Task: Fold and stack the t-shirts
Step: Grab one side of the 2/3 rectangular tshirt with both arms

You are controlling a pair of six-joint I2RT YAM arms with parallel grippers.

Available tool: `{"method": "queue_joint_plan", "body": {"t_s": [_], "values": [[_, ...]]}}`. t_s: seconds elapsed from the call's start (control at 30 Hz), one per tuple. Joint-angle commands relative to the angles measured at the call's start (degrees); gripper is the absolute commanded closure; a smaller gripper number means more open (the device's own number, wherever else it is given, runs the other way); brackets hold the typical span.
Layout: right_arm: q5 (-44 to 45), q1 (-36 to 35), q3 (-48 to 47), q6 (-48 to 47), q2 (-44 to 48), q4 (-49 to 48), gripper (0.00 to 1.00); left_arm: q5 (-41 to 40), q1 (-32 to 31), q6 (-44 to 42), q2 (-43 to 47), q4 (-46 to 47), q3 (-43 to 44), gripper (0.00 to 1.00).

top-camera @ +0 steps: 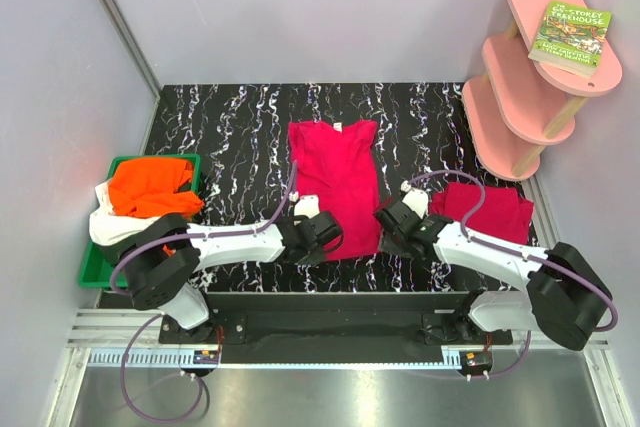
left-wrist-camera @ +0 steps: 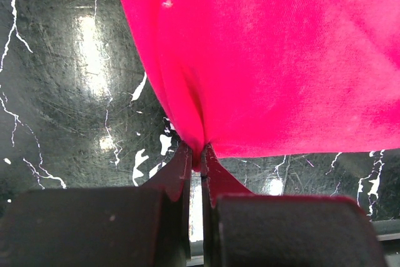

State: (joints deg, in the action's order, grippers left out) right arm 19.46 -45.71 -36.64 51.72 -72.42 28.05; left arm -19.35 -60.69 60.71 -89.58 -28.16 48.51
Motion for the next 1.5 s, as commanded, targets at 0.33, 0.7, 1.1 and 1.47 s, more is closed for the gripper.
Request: {"method": "queue_joint_plan", "body": {"t_s": [0.33,0.7,1.1,1.47], "values": [[2.1,-0.4,-3.4,-3.6,-1.6,-3.0,0.46,-2.1,-0.1,0.6,1.3,-1.2,0.2,1.00],[-0.5,-0.4,-2.4,-3.7,-8.0,-4.7,0.47,-1.9,-0.1,0.4,1.2,-1.3,0.4,1.00],[-5.5,-0.5,0.7,-0.8,-9.7,-4.1,0.57,-2.1,-0.1,-0.1,1.1,-1.2,0.6,1.00],[-7.7,-0.5,2.4,1.1,-11.6,-4.2,0.66,-2.1,-0.1,-0.3,0.0,-1.2,1.2,1.00]]}}
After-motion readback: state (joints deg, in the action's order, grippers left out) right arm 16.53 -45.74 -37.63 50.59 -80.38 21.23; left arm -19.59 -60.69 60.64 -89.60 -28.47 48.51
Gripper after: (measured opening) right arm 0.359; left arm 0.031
